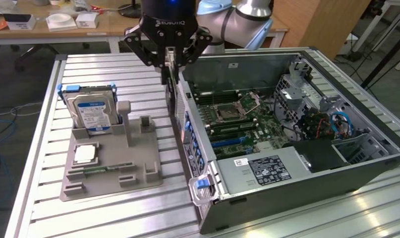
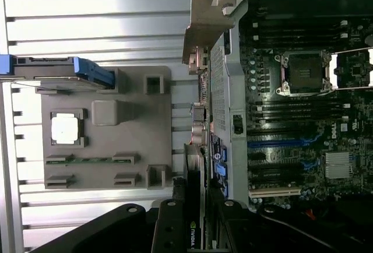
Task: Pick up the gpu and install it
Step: 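Pick up the gpu and move the gpu toward the slot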
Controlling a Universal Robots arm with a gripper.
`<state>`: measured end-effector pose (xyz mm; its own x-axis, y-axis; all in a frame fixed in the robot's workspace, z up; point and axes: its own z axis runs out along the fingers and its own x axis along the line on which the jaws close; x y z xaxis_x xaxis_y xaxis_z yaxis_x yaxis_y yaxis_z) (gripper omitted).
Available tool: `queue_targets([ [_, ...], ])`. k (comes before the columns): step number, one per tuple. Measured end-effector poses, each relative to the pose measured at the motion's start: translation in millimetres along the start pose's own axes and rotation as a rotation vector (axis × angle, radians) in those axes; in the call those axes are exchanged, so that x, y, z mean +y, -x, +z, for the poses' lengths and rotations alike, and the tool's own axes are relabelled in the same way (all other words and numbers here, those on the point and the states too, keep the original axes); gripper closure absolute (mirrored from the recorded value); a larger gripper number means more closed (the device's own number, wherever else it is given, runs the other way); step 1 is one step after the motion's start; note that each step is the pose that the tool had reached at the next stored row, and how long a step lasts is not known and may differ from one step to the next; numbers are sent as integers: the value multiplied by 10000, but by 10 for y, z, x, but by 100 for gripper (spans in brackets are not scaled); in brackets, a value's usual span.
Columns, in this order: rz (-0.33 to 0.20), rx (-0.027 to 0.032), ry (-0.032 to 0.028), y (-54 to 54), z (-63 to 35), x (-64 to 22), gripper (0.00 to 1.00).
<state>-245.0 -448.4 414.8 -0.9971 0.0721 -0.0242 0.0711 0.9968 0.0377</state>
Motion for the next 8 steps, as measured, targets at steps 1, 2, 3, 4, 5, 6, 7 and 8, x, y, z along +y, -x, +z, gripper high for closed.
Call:
queue_targets([
  [1,-2,-1,2,21,1,2,74],
  [2,-5,0,1,43,1,3,74],
  [3,-8,0,1,66,2,5,74],
  [4,-10,1,0,87,2,6,74],
  [5,-13,1,1,110,3,8,74],
  [6,-15,1,0,132,3,9,74],
  [7,-18,1,1,154,4,11,74],
  [8,-20,1,1,175,5,12,74],
])
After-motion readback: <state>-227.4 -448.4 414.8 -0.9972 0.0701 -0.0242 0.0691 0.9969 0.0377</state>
